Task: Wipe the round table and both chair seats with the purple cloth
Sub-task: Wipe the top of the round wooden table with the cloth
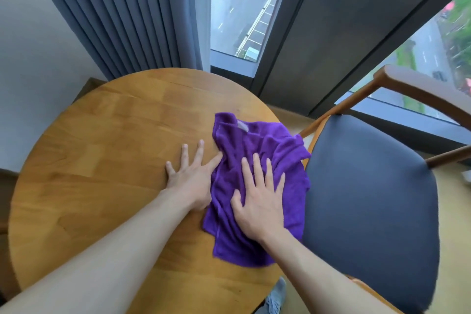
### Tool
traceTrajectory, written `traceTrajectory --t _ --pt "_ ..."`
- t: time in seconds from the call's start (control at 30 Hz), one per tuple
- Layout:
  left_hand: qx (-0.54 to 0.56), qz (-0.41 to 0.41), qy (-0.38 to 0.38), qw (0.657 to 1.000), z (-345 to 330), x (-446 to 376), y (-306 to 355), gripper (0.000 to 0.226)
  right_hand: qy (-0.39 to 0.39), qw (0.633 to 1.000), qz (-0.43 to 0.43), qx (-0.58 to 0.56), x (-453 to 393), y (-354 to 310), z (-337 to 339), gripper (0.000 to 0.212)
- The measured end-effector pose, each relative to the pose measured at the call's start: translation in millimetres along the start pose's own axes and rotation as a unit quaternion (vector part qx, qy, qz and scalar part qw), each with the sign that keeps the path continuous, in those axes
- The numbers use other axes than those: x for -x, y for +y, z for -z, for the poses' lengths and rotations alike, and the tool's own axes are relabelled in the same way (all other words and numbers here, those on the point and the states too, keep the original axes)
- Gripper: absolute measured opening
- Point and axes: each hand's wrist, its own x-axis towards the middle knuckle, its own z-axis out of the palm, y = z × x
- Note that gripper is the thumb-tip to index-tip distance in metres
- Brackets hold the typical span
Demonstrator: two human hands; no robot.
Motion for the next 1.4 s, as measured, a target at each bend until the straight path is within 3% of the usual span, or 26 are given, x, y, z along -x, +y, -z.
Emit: traceTrajectory --t 0.17,0.37,0.57,0.67,0.77,0.87,0.97,1.07,1.27,1.4 --pt "0.006 -0.003 0.005 1.0 -1 -1 -1 0.104 -0.026 0.997 0.056 0.035 13 17 -1 0.084" --pt "-0.002 -0.002 0.002 1.0 1 1 -3 0.114 -0.045 0.999 -0.012 0.02 -66 20 20 0.076" --pt "0.002 -0.007 0.015 1.0 1 6 -3 0.105 0.023 0.999 -0.039 -0.01 24 -9 -8 0.079" --pt "-0.009 -0.013 0.029 0.999 -5 13 -8 0.094 0.015 1.0 0.024 0.004 69 -6 -20 0.083" --pt "-0.02 -0.013 0.086 0.996 -23 30 -14 0.076 -0.018 0.997 0.069 0.037 61 12 -12 0.085" --pt "-0.021 -0.006 0.138 0.99 -46 51 -14 0.068 -0.049 0.998 0.016 0.033 8 22 6 0.083" --pt "-0.009 0.004 0.112 0.994 -51 57 -12 0.085 -0.061 0.996 -0.058 0.019 -34 23 19 0.079" --pt "-0.014 0.01 0.081 0.997 -48 55 -10 0.099 -0.013 0.996 -0.089 0.011 -16 12 10 0.077" --pt "-0.011 0.011 0.064 0.998 -52 55 -11 0.096 0.013 1.0 0.002 0.003 95 -2 -21 0.086" --pt "-0.017 0.016 0.057 0.998 -57 54 -9 0.091 -0.022 0.999 0.039 0.017 75 15 -12 0.084"
